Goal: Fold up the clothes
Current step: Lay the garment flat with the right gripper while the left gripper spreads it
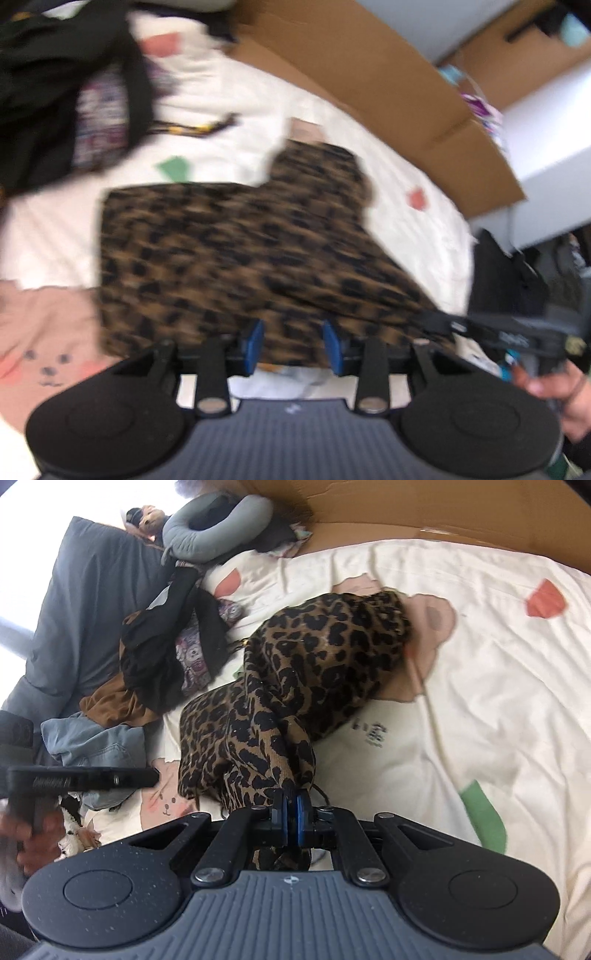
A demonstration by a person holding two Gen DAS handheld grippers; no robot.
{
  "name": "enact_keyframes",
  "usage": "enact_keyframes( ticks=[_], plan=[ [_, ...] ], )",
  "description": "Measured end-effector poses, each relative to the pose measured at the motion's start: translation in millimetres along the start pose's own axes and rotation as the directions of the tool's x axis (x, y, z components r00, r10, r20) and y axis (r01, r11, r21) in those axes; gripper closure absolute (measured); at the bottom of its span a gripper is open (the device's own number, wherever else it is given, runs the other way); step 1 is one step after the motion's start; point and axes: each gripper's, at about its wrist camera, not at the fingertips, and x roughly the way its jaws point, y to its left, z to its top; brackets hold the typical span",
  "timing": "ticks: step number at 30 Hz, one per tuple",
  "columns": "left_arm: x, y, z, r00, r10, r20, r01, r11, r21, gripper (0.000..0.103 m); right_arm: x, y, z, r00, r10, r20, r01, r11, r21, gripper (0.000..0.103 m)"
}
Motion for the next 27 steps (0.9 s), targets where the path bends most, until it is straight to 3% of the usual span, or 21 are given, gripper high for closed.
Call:
enact_keyframes(
  ticks=[4,12,16,22,27],
  plan=[
    [-0.8,23.9,0.6,0.995,0.095,0.018,-0.094,0.995,-0.044,0.05,-14.0,-14.0,-10.6,0.999,-0.018,0.028,0.017,0.999,0.035,0.1],
    [24.1,52.1,2.4,0.98,0.198,0.015,-0.196,0.978,-0.074,0.042,-39.5,-49.3,-23.1,0.995,-0.064,0.079,0.053,0.99,0.132,0.101],
    [40.7,54.0,-6.6,0.98,0.197,0.007,-0.196,0.976,-0.091,0.033,-52.5,-68.4,-31.3,0.99,-0.105,0.096,0.087,0.981,0.176,0.101],
    [59.0,46.0,-14.8,0.974,0.225,0.018,-0.223,0.972,-0.069,0.035,-67.3,-99.4,-51.6,0.979,-0.174,0.107,0.142,0.956,0.256,0.101],
    [67.4,33.1,-20.1,0.984,0.176,0.0,-0.176,0.984,-0.028,0.039,-75.4,-119.6,-71.6,0.97,-0.22,0.104,0.179,0.935,0.307,0.102]
  ],
)
